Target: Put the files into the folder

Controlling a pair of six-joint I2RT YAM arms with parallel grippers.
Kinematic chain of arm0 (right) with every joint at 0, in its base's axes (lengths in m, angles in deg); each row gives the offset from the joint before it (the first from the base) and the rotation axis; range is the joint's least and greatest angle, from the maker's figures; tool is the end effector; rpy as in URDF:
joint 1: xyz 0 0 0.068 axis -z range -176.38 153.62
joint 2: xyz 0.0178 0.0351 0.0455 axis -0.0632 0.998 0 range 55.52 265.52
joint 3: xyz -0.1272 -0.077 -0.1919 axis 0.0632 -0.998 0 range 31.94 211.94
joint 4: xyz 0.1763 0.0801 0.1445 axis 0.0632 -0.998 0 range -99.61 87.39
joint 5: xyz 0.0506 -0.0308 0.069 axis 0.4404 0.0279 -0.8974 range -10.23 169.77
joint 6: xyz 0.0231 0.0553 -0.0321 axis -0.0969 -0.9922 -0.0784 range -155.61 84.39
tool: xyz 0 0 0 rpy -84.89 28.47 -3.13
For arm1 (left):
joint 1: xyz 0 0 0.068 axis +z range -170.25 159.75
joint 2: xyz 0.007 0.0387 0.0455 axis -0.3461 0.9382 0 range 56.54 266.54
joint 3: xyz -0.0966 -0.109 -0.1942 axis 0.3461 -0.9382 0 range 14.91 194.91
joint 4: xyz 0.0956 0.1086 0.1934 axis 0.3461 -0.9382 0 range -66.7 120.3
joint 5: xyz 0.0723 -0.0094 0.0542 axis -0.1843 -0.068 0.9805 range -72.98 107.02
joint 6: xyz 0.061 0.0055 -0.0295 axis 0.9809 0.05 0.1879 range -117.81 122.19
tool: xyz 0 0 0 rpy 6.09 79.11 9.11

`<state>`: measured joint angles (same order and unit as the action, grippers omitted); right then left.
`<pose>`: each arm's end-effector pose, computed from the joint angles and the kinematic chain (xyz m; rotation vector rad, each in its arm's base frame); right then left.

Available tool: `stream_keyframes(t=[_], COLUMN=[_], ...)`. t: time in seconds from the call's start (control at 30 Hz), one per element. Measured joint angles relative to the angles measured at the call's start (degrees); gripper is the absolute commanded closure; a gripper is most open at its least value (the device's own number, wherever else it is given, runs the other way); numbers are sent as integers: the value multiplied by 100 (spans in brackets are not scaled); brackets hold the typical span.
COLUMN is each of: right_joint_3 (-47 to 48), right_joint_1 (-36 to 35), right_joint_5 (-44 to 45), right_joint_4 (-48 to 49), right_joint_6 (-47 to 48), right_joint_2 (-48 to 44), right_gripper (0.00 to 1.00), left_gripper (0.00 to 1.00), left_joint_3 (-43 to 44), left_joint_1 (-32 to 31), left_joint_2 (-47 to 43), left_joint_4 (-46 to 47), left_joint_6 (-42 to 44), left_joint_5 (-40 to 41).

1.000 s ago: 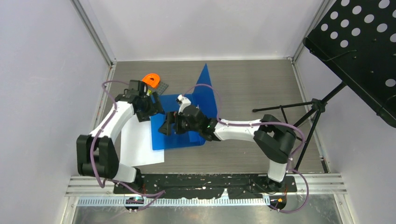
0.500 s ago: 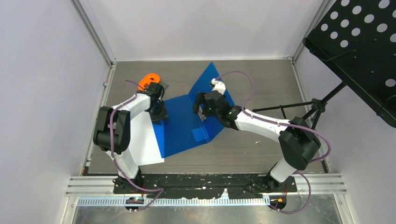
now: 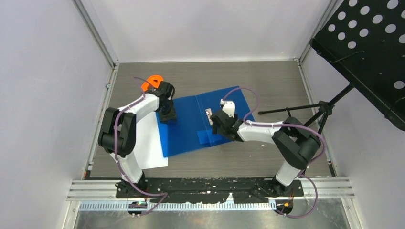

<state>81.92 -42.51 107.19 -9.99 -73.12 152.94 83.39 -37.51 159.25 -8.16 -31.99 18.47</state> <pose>0.2372 0.2105 0.1200 0.0045 2.3837 0.0704 0.3136 -0.0960 0.1417 -0.4253 2.8225 -0.1561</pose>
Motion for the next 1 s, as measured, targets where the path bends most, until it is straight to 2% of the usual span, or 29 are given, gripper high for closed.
stream_keyframes(t=[0.17, 0.33, 0.63, 0.8, 1.0], right_joint_3=[-501, -549, -345, 208, 463], right_joint_1=[-612, -1134, -754, -588, -146], right_joint_5=[2, -184, -785, -837, -824], right_joint_4=[197, 260, -31, -562, -704], right_joint_6=[-256, -496, -341, -48, 140], right_joint_2=[-400, -452, -476, -476, -595], right_gripper=[43, 52, 55, 56, 57], left_gripper=[60, 56, 50, 45, 47], left_joint_3=[0, 0, 544, 546, 684], left_joint_1=[-348, -697, -1123, -1460, -1867], left_joint_2=[0, 0, 317, 391, 743], left_joint_4=[7, 149, 461, 610, 636], left_joint_6=[-7, -131, -411, -490, -483], left_joint_5=[-26, -341, -901, -896, -658])
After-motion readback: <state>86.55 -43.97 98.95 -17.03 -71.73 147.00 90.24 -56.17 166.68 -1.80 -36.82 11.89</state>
